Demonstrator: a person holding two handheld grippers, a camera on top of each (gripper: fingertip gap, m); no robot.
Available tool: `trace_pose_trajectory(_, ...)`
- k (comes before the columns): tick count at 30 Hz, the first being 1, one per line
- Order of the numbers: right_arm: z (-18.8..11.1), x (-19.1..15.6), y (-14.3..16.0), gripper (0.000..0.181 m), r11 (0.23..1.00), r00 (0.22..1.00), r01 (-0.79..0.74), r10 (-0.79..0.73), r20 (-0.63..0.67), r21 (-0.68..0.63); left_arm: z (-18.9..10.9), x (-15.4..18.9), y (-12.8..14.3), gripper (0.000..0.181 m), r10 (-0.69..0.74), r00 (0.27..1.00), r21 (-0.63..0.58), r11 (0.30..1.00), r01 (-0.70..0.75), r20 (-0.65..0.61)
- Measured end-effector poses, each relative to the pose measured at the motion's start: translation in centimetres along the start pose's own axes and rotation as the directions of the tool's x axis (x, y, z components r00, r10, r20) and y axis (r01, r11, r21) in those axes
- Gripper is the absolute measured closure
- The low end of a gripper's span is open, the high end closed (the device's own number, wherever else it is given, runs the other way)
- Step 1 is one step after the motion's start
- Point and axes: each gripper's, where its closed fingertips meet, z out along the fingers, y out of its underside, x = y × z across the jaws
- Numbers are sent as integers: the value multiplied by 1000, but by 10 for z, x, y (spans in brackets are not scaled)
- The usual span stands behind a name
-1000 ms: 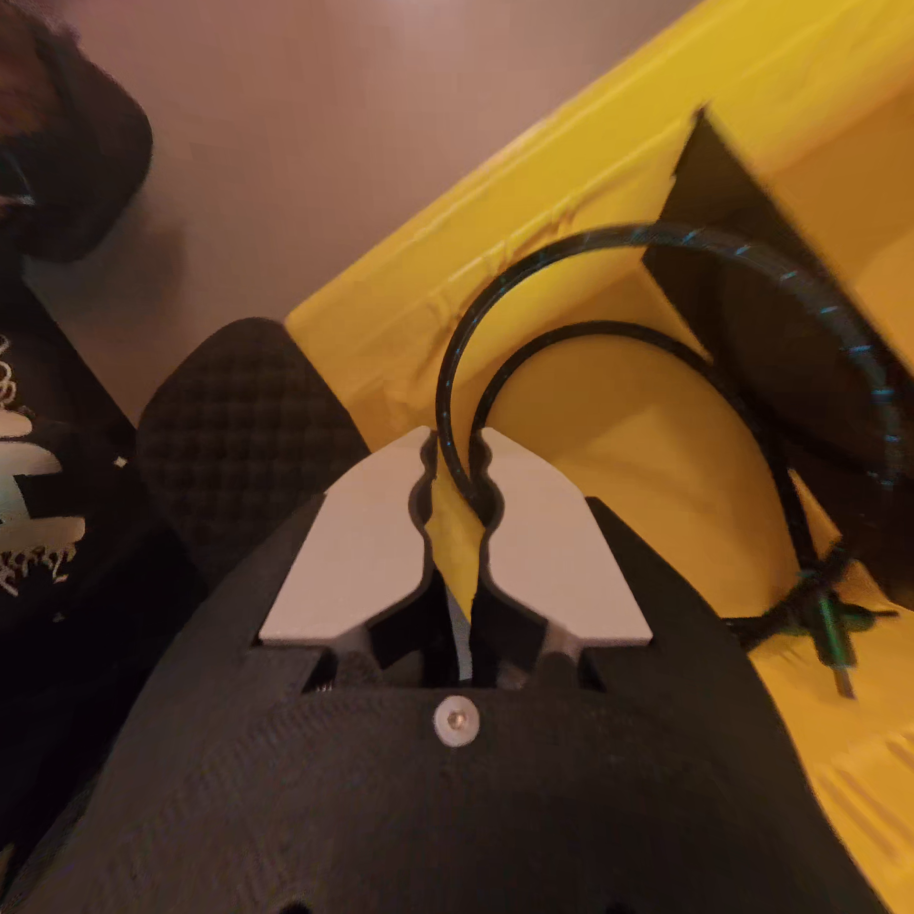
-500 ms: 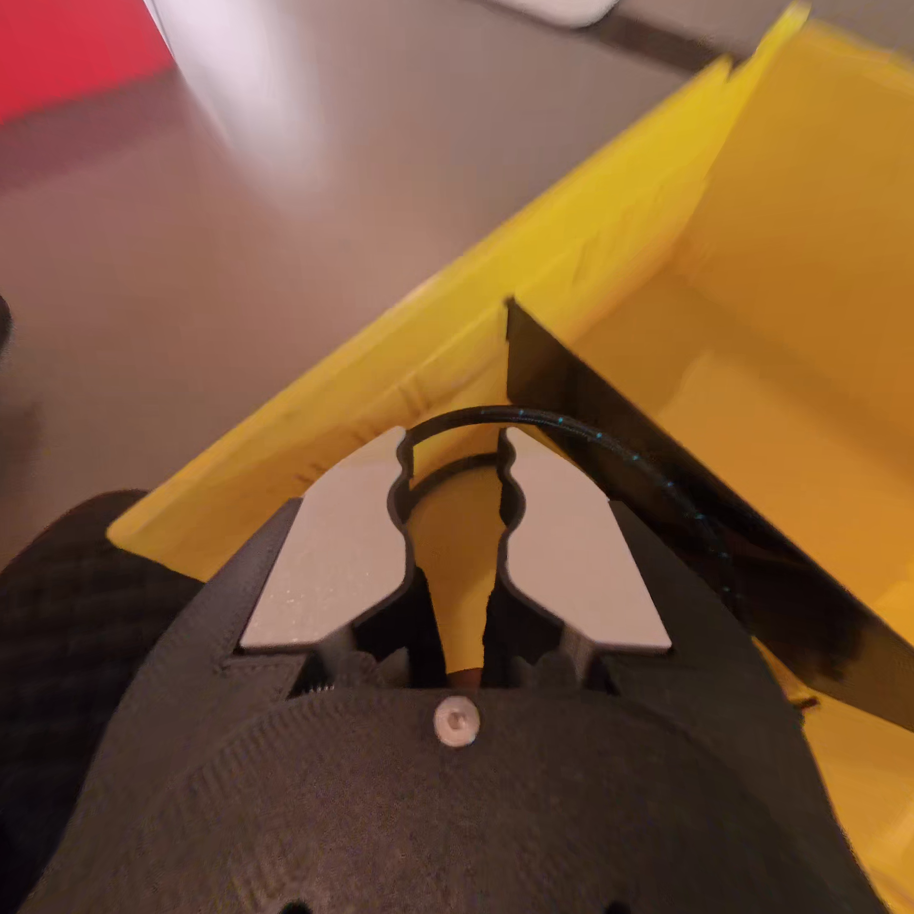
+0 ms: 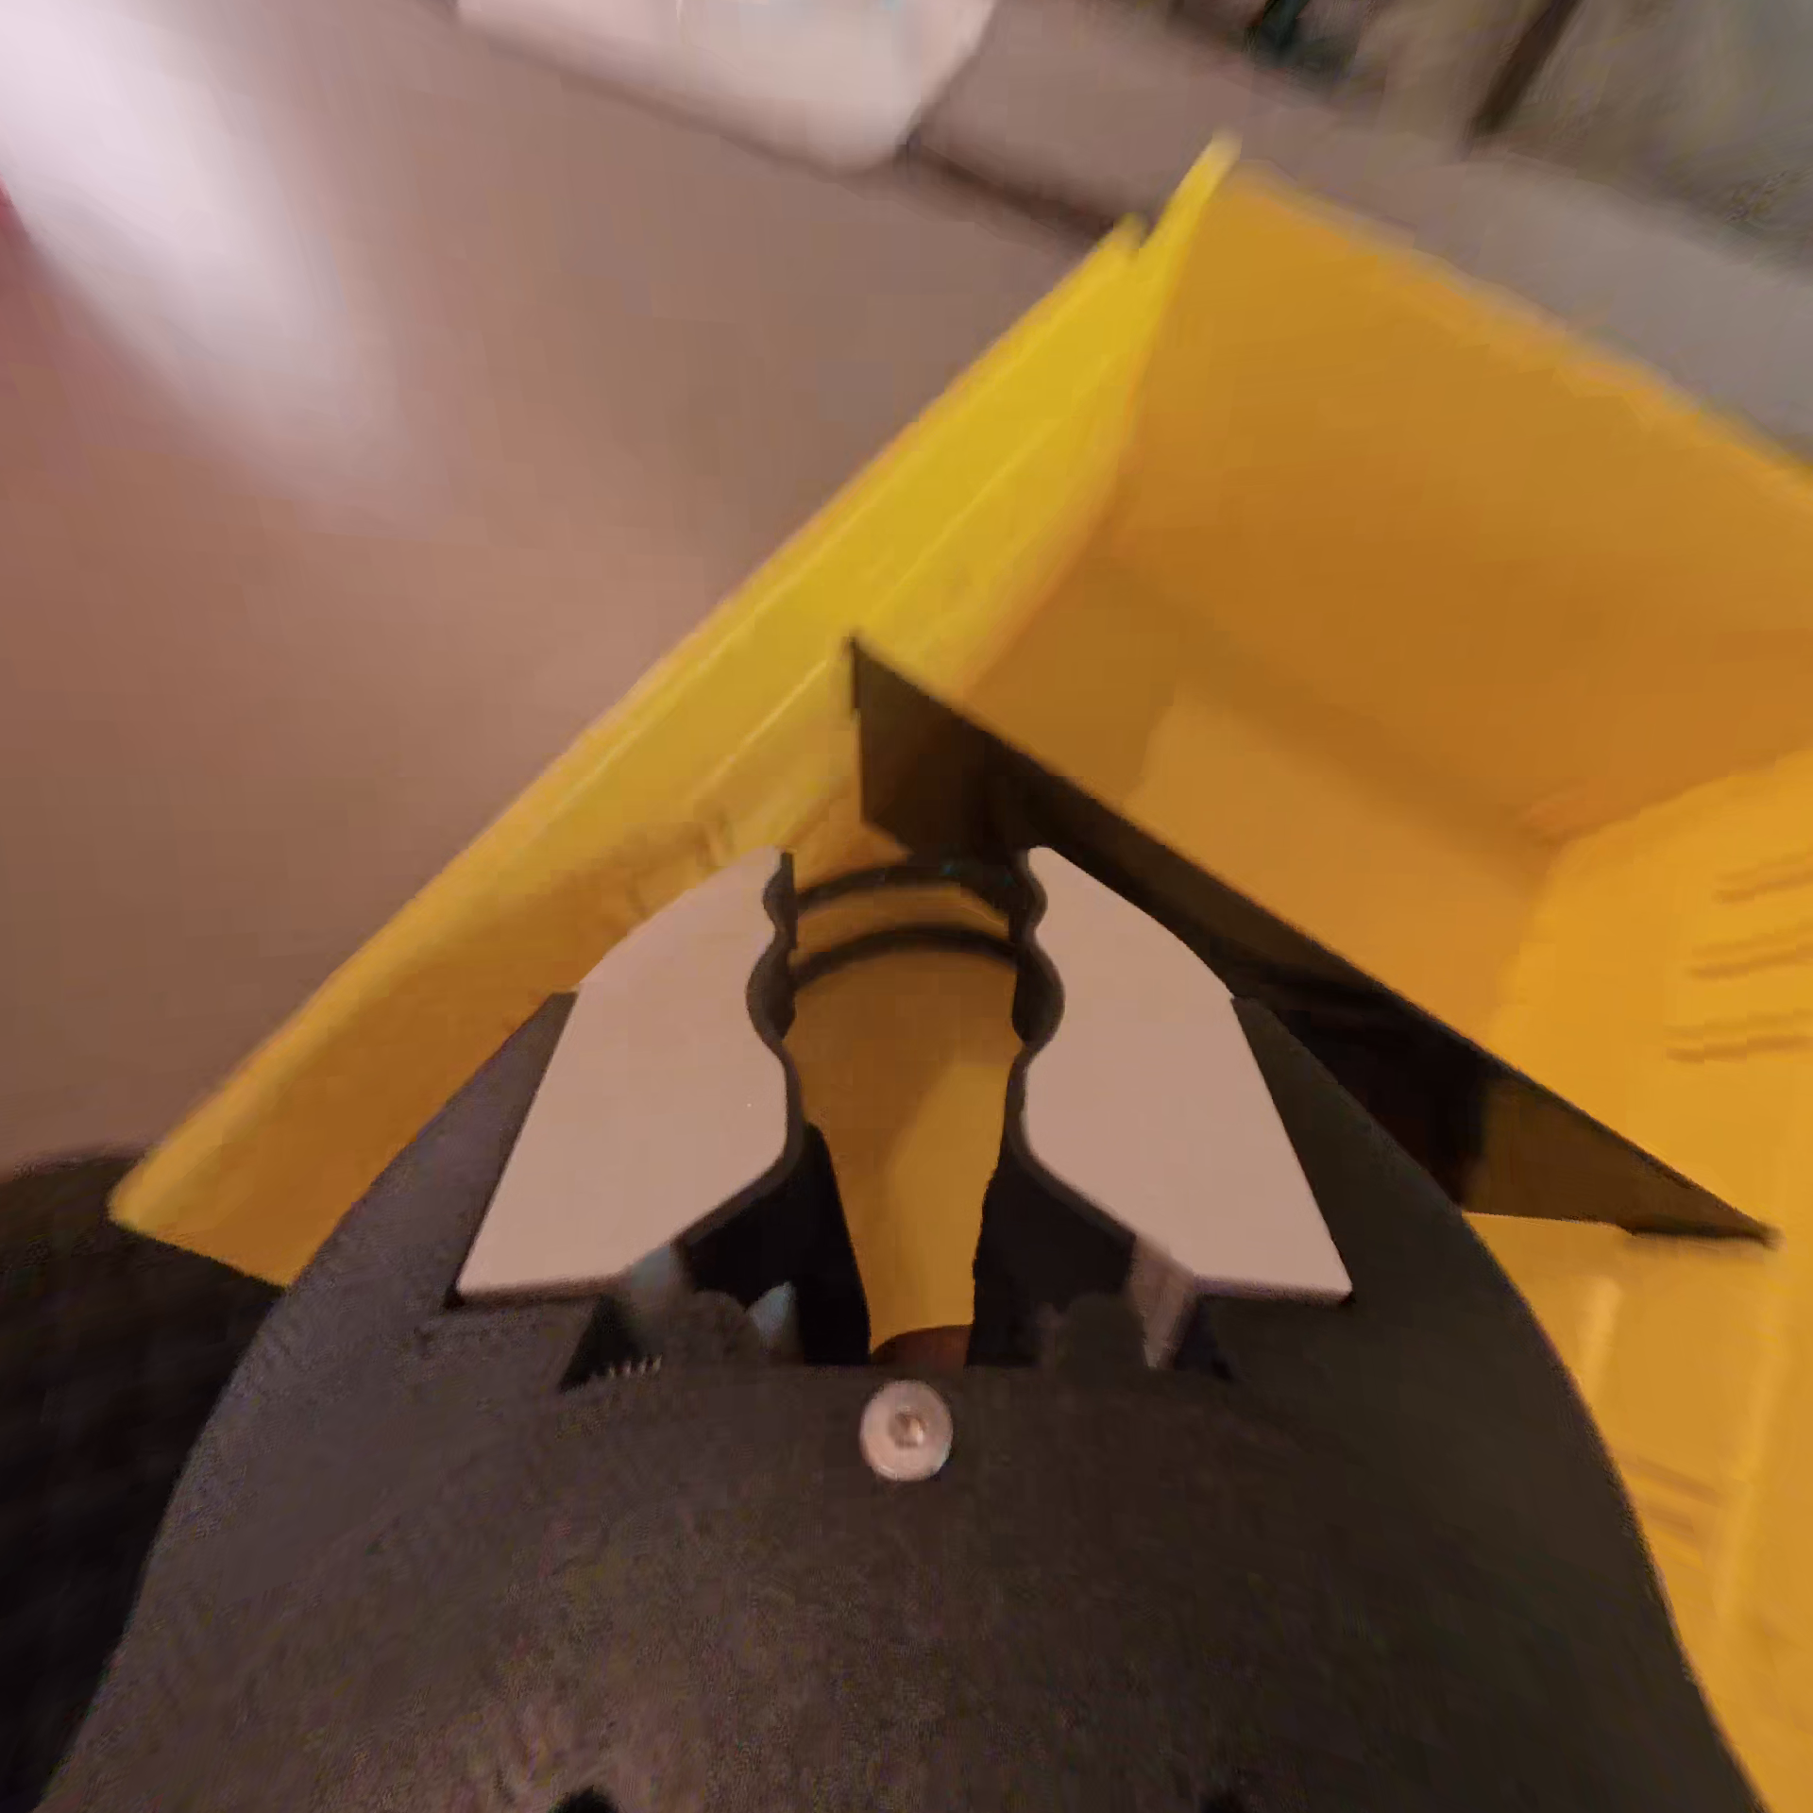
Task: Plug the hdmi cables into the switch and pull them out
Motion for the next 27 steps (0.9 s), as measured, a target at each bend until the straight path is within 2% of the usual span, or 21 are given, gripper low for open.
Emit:
trace_pose_trajectory(2, -30, 0, -34, 131, 956, 995, -86, 97, -24, 280, 1, 0, 1, 158, -7, 1000, -2, 1000, 7, -4)
trace_pose_trajectory(3, -48, -10, -52, 122, 901, 993, -118, 116, 30, 416, 1, 0, 2, 158, -8, 1000, -5, 1000, 8, -7)
trace_pose_trajectory(5, -88, -44, -81, 105, 742, 978, -187, 81, 191, 644, 4, 2, 3, 158, -4, 1000, -12, 1000, 4, -13)
trace_pose_trajectory(7, -122, -88, -99, 92, 591, 938, -253, -46, 344, 766, 6, 5, 6, 158, 3, 1000, -30, 1000, -4, -22)
trace_pose_trajectory(8, -134, -111, -103, 85, 552, 909, -265, -130, 396, 790, 7, 6, 9, 158, 8, 1000, -45, 999, -9, -24)
trace_pose_trajectory(10, -145, -149, -106, 79, 548, 871, -219, -263, 415, 807, 10, 5, 19, 158, 20, 1000, -109, 994, -21, -12)
trace_pose_trajectory(13, -152, -203, -104, 77, 589, 787, -43, -478, 390, 807, 14, -2, 52, 158, 45, 998, -294, 955, -32, 37)
trace_pose_trajectory(16, -143, -247, -99, 77, 608, 700, 201, -638, 322, 768, 11, -7, 88, 158, 140, 989, -498, 862, -95, 55)
trace_pose_trajectory(18, -136, -275, -95, 77, 570, 613, 359, -741, 274, 739, 7, -11, 106, 158, 212, 976, -596, 790, -143, 47)
trace_pose_trajectory(20, -134, -310, -91, 81, 478, 508, 459, -833, 220, 749, 3, -14, 117, 158, 235, 971, -646, 748, -149, 48)
trace_pose_trajectory(23, -130, -369, -78, 89, 289, 332, 559, -937, 110, 777, 0, -18, 121, 158, 193, 978, -666, 741, -88, 85)
trace_pose_trajectory(27, -87, -414, -57, 102, -22, 37, 763, -996, -79, 646, -1, -19, 126, 158, 152, 982, -674, 737, -40, 108)
